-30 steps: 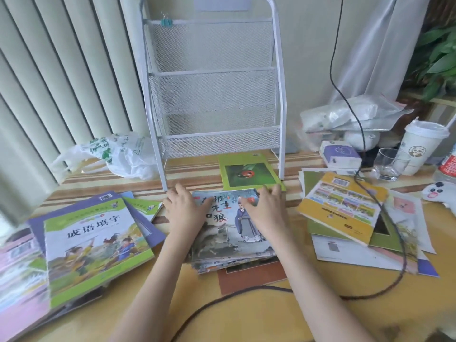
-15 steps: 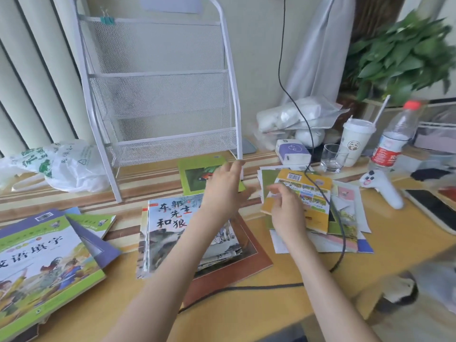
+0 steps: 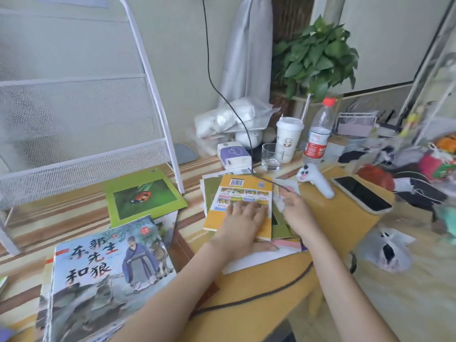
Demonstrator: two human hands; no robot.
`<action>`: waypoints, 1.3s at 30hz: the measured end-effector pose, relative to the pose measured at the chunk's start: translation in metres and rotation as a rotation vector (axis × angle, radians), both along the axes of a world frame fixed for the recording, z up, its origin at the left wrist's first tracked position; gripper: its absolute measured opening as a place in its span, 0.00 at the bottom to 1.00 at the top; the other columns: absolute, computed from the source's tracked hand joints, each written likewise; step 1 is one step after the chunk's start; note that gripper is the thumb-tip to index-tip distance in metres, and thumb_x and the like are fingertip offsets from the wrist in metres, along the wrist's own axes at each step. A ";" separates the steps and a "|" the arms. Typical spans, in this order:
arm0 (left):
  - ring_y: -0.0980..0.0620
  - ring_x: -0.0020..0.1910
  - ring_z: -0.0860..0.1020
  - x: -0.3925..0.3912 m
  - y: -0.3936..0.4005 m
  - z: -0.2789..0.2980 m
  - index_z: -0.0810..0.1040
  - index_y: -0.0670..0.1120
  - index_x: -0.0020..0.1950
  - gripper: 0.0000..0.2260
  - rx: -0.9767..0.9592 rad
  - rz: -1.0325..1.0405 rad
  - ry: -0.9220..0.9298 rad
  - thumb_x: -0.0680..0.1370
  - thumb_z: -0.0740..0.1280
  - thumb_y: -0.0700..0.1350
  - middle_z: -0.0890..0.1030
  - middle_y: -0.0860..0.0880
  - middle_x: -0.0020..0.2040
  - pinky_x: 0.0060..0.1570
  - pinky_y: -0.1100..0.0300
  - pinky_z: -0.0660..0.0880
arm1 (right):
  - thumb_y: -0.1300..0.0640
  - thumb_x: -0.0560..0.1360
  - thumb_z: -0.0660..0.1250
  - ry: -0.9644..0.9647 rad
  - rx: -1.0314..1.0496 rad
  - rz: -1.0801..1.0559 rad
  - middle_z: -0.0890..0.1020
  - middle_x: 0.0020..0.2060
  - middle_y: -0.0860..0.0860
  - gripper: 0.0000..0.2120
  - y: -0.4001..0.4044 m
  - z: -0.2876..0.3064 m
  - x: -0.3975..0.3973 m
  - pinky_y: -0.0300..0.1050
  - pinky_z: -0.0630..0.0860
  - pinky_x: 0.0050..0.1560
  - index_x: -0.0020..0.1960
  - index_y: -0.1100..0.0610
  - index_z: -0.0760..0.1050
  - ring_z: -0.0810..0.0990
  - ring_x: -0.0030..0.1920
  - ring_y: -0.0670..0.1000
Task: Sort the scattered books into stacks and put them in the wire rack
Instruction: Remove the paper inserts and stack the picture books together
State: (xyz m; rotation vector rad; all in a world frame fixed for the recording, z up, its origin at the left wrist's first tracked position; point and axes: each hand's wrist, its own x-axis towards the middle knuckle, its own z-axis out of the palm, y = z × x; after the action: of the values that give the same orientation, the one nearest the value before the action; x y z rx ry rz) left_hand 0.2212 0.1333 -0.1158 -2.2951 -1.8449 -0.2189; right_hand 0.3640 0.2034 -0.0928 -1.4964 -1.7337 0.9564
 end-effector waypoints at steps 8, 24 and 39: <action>0.47 0.35 0.81 -0.001 -0.012 -0.017 0.68 0.42 0.60 0.19 0.568 -0.160 0.156 0.69 0.55 0.36 0.82 0.48 0.39 0.22 0.61 0.72 | 0.65 0.78 0.52 -0.034 -0.053 -0.004 0.75 0.63 0.54 0.20 0.015 0.015 0.008 0.44 0.69 0.54 0.67 0.58 0.69 0.73 0.62 0.54; 0.43 0.23 0.69 -0.002 -0.025 0.019 0.64 0.56 0.71 0.43 0.467 0.188 -0.480 0.62 0.62 0.23 0.61 0.37 0.75 0.18 0.63 0.57 | 0.44 0.77 0.62 -0.274 -0.314 0.079 0.73 0.28 0.54 0.18 0.053 0.029 -0.029 0.35 0.64 0.23 0.38 0.57 0.66 0.70 0.17 0.49; 0.41 0.76 0.56 -0.001 -0.027 0.028 0.54 0.53 0.77 0.43 -0.167 0.081 -0.096 0.68 0.54 0.74 0.58 0.45 0.77 0.69 0.46 0.62 | 0.58 0.79 0.63 0.605 -0.638 0.109 0.82 0.45 0.57 0.17 0.044 0.011 -0.021 0.43 0.78 0.28 0.66 0.61 0.71 0.82 0.36 0.52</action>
State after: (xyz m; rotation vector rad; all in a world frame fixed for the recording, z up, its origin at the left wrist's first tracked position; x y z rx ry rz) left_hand 0.2205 0.1067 -0.0876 -2.3484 -2.0721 -0.1724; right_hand 0.3432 0.2478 -0.0822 -1.2635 -1.1197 1.9135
